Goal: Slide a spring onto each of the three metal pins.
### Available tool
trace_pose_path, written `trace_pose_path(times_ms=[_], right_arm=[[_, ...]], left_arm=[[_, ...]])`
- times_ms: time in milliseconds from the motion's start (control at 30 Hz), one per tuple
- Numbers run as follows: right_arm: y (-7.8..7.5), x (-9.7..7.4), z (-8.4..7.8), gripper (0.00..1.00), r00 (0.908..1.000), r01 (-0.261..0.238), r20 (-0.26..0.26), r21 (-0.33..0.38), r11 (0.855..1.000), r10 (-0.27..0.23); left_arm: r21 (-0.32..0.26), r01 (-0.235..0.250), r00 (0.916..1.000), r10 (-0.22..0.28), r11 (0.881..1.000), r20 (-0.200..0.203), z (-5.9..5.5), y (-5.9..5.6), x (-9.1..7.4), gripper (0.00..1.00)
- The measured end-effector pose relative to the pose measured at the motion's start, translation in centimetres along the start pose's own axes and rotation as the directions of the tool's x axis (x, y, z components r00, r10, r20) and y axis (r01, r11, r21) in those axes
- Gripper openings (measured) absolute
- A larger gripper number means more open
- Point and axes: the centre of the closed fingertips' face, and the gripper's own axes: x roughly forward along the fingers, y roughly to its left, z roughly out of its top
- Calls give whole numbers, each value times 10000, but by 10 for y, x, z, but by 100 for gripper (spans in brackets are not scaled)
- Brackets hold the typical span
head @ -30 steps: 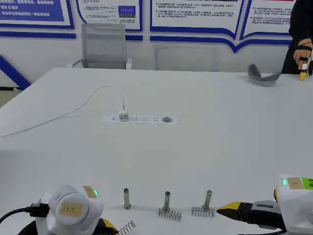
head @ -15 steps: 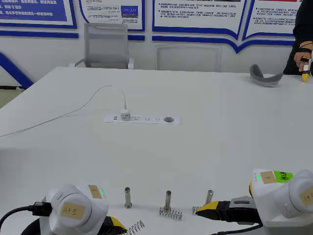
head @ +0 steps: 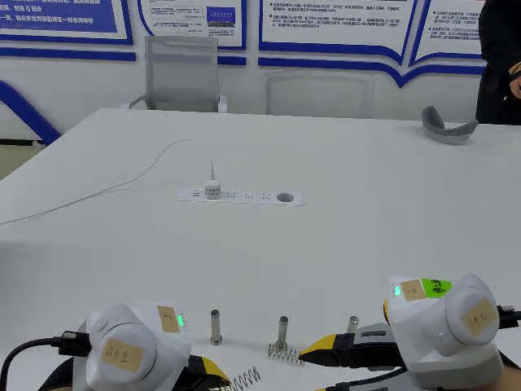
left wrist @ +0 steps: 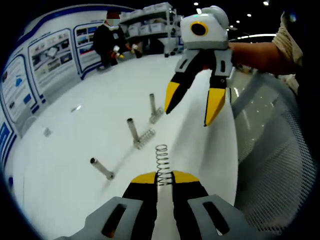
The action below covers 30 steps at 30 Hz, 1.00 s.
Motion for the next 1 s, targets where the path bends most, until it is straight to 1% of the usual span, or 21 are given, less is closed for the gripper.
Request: trace_pose_path(times_ms=[167,267,367,467,500,733,900,1000], right_arm=[[3,5,1,35,9999,-158,-41,-108,9998,158],[5,6,2,34,9997,-260,-46,-135,9996,259],[6,7,2,32,9994,-349,-29,-150,9993,349],[8,8,3,32,9991,-425,-19,-140,9990,425],[9,8,3,31,9990,-451,-23,-139,9989,451],[14,10,2,28,9975,-695,-90,-67,9976,694],[18,10,0,24,9964,-831,-166,-26,9965,831],[20,10,-1,22,9958,-893,-189,-6,9960,893]], left_arm=[[528,301,9993,-312,9982,210,8,-9,-1,10],[729,427,9982,-455,9964,382,13,-13,-1,10],[1029,620,9958,-686,9928,612,19,-19,-2,10],[1526,862,9916,-996,9845,821,26,-27,-4,10],[1589,885,9911,-1028,9833,845,27,-28,-4,10],[2082,922,9879,-1156,9737,1032,34,-33,-3,10],[2258,945,9864,-1218,9696,1104,37,-35,-3,10],[2277,928,9860,-1214,9693,1147,38,-35,-3,10]])
